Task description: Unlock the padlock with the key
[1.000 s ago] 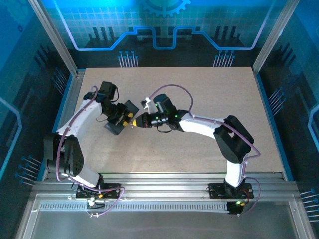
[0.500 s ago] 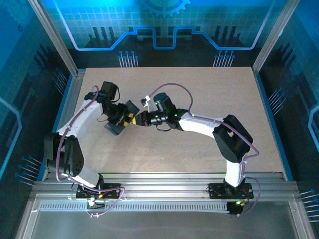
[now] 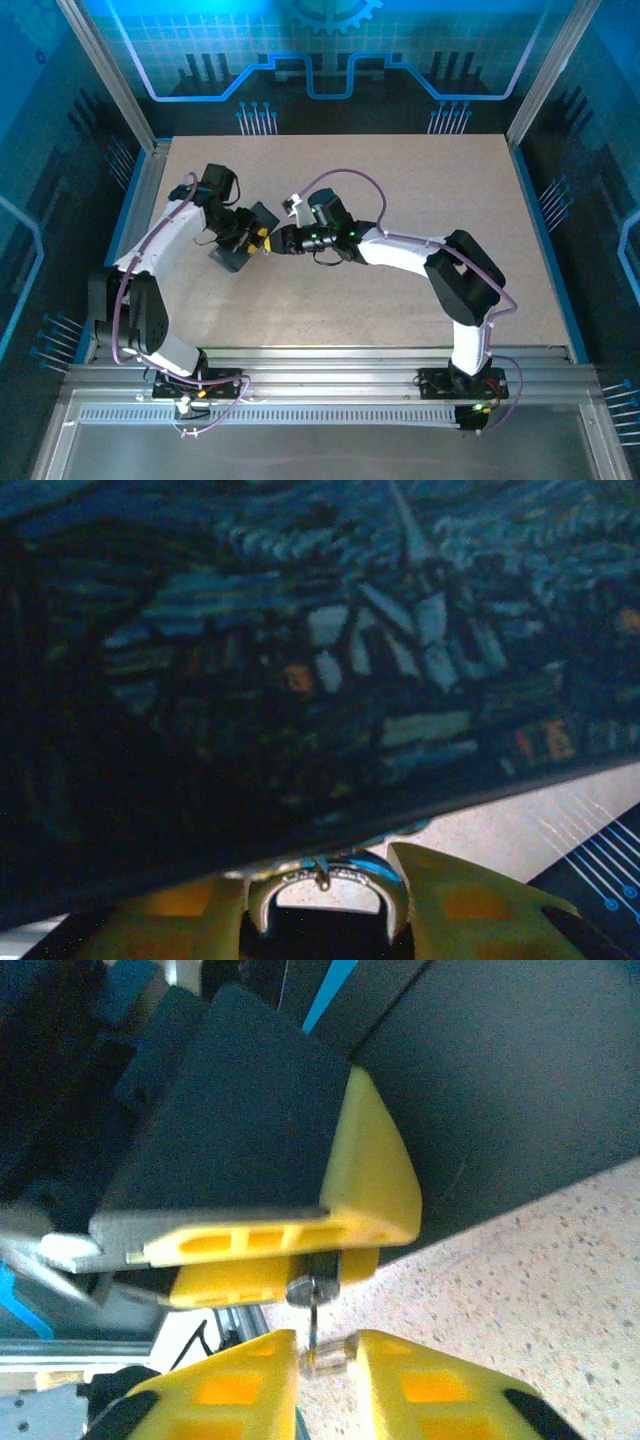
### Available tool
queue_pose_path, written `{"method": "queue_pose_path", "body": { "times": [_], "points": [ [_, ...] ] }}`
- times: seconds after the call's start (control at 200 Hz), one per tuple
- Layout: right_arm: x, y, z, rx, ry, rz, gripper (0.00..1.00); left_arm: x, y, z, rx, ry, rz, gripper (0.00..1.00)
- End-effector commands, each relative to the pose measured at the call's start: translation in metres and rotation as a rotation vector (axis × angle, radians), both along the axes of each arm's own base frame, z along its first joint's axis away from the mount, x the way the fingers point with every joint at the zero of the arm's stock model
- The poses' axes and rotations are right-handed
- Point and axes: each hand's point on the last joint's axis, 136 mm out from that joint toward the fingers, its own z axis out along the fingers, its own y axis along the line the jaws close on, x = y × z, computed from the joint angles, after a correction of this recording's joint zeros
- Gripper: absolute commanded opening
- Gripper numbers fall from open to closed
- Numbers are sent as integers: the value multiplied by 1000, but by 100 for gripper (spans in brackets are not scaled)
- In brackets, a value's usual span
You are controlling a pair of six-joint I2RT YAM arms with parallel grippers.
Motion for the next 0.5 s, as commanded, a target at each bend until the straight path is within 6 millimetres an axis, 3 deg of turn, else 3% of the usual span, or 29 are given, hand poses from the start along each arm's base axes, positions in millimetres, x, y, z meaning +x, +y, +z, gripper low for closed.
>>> {"method": "queue_pose_path", "body": {
  "times": [0.0, 0.16, 0.29, 0.38, 0.495],
  "points": [
    [-6, -21, 14, -34, -126, 31, 28, -2, -3, 16, -48, -12, 0, 0],
    [-7, -49, 6, -211, -314, 122, 37, -4, -4, 17, -51, 3, -9, 0],
    [5, -61, 4, -422, -664, 188, 38, -5, -6, 18, -58, 26, -16, 0],
    [9, -54, 10, -488, -962, 248, 38, -5, -6, 19, -55, 41, -16, 0],
    [-3, -32, 23, -450, -1292, 327, 38, -6, -6, 19, -57, 54, -8, 0]
  ]
}}
